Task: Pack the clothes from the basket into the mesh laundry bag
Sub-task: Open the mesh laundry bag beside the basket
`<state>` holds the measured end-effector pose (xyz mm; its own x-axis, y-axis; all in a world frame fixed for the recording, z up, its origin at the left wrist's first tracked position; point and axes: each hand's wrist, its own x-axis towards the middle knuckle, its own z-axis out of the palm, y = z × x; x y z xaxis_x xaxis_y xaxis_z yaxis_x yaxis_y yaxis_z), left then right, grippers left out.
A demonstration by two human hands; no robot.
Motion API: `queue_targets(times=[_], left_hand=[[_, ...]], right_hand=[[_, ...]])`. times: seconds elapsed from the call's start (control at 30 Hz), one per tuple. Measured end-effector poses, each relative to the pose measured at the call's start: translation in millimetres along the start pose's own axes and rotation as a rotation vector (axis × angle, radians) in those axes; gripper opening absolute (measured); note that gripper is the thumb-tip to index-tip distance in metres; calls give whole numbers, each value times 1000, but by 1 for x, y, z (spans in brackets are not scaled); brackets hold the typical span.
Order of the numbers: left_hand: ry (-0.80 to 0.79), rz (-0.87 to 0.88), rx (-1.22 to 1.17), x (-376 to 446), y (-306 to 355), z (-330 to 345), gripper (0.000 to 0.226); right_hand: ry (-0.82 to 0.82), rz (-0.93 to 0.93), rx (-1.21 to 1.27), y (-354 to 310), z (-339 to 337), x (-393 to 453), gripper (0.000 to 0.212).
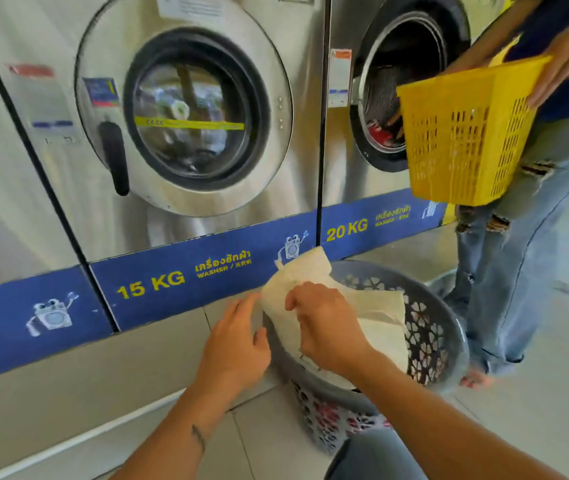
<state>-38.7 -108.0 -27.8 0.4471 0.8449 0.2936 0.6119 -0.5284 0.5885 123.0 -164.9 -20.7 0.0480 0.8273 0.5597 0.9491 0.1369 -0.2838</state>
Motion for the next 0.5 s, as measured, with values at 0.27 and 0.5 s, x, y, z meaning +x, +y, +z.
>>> queue_targets(times=[0.27,0.5], left_hand=[[95,-20,-215,-13,19,-37,56],[337,-25,-287,-19,11,-67,30]], right_hand=[[91,-251,-23,-46,-30,-15,42],[49,-57,-110,-44,-42,-11,60]])
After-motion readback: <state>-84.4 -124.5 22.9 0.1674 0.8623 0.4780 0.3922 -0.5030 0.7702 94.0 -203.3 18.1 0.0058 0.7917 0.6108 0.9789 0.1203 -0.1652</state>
